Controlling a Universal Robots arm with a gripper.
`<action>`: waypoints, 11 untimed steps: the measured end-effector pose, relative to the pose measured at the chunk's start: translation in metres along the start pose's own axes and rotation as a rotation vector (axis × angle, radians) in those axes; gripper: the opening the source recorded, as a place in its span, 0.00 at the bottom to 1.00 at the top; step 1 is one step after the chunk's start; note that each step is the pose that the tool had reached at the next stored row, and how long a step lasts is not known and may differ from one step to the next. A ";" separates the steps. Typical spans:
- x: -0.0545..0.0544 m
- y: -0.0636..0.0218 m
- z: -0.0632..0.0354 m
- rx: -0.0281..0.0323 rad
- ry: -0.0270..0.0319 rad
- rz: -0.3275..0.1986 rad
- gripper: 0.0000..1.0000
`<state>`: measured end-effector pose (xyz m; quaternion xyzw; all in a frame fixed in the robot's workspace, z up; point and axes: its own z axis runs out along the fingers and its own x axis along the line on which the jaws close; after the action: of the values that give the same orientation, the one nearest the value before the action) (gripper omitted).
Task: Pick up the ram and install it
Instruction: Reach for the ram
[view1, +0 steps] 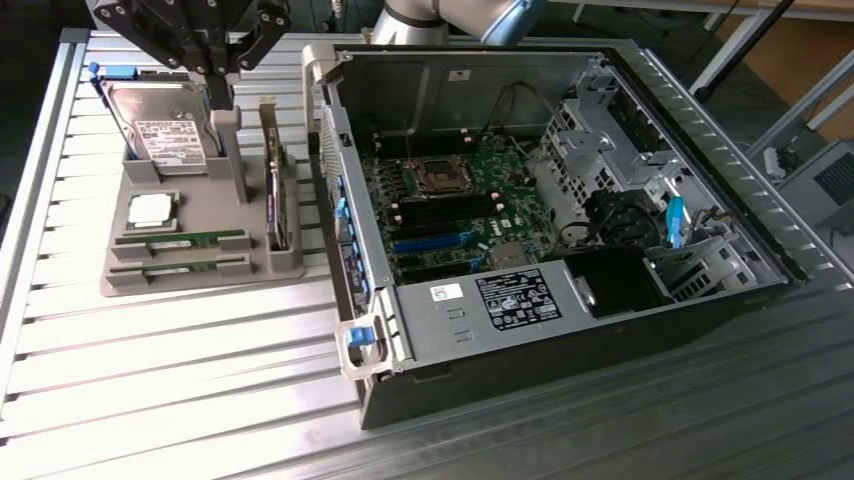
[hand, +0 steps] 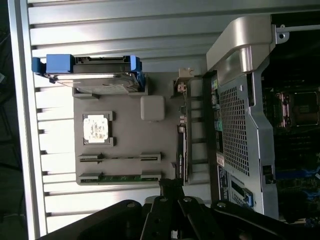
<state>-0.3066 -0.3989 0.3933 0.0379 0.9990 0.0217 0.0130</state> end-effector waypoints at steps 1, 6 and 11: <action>0.001 -0.0001 0.0000 0.0000 0.0000 0.000 0.09; 0.010 -0.0007 -0.0003 0.0000 -0.0001 0.000 0.09; 0.022 -0.0017 -0.0006 -0.0001 -0.0001 0.000 0.09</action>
<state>-0.3290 -0.3990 0.3933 0.0378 0.9990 0.0217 0.0131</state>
